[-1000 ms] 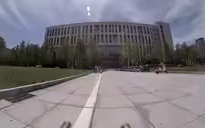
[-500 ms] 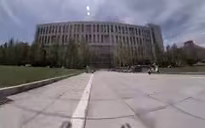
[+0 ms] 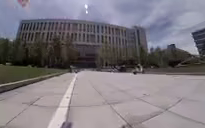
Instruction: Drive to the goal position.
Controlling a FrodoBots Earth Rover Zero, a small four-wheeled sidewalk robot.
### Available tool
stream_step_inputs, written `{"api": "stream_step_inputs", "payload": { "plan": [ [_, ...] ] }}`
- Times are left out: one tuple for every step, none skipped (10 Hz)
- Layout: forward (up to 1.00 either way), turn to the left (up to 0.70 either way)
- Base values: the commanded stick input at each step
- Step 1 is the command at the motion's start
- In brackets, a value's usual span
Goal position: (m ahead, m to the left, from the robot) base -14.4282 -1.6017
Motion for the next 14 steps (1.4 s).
{"api": "stream_step_inputs", "payload": {
  "plan": [
    [0.70, 0.04],
    [0.70, 0.08],
    [0.70, 0.25],
    [0.70, 0.35],
    [0.70, 0.31],
    [0.70, 0.22],
    [0.70, 0.14],
    [0.70, 0.03],
    [0.70, 0.00],
    [0.70, 0.00],
    [0.70, 0.00],
    [0.70, 0.00],
    [0.70, 0.02],
    [0.70, 0.02]
  ]
}}
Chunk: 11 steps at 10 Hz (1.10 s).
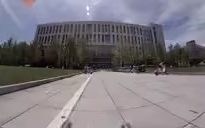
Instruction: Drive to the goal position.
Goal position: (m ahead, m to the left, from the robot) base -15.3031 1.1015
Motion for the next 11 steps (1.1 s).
{"api": "stream_step_inputs", "payload": {
  "plan": [
    [0.70, 0.03],
    [0.70, 0.04],
    [0.70, 0.04],
    [0.70, 0.00],
    [0.70, -0.34],
    [0.70, -0.34],
    [0.70, -0.34],
    [0.70, -0.34],
    [0.70, -0.34],
    [0.70, -0.34],
    [0.70, -0.34]
  ]
}}
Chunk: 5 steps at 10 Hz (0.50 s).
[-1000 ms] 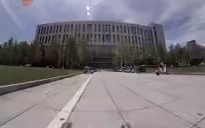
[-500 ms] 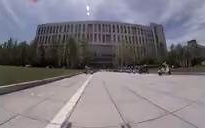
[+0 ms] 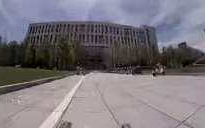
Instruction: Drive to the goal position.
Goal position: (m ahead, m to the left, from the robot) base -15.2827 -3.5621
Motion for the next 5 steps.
{"api": "stream_step_inputs", "payload": {
  "plan": [
    [0.70, -0.34],
    [0.70, -0.34],
    [0.70, -0.34],
    [0.70, -0.34],
    [0.70, -0.34]
  ]
}}
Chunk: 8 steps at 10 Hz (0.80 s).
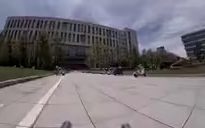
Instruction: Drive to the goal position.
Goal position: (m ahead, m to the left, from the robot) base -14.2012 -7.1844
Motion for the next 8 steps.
{"api": "stream_step_inputs", "payload": {
  "plan": [
    [0.70, -0.34],
    [0.70, -0.34],
    [0.70, -0.34],
    [0.70, -0.34],
    [0.70, -0.34],
    [0.70, -0.34],
    [0.70, -0.34],
    [0.70, -0.34]
  ]
}}
